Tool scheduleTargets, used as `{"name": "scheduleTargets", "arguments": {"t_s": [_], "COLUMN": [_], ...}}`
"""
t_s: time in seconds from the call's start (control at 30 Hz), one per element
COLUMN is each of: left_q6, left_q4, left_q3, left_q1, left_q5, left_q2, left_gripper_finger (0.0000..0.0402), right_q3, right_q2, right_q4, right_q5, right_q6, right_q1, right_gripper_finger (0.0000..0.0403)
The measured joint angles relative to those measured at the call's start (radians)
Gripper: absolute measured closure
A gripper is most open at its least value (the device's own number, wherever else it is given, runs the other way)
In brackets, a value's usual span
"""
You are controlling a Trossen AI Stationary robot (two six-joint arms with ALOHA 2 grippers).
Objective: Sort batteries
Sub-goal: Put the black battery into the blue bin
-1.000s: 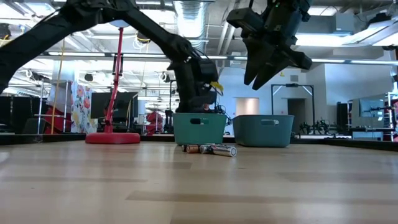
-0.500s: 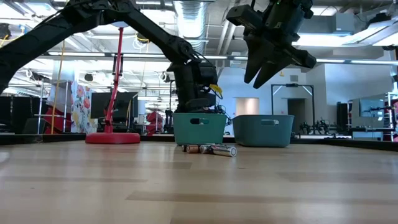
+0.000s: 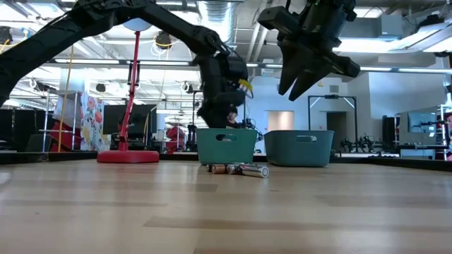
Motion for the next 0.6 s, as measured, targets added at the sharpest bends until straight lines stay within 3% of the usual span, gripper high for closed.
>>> {"name": "scheduleTargets", "arguments": {"t_s": [0.23, 0.6], "left_q6": [-0.067, -0.190], "left_q4": [-0.018, 0.213], "left_q3": [0.097, -0.032], "left_q1": [-0.009, -0.130], "left_q5": [0.000, -0.005], "left_q2": [-0.027, -0.274], "left_gripper_finger": [0.0261, 0.0261], "right_q3": [0.000, 0.000], "right_q2": [0.000, 0.000], "right_q4": [-0.097, -0.257], "right_q5": [-0.012, -0.137], "right_q6": [0.001, -0.046], "right_q1": [0.050, 0.096], "right_gripper_finger": [0.0286, 0.0286]}}
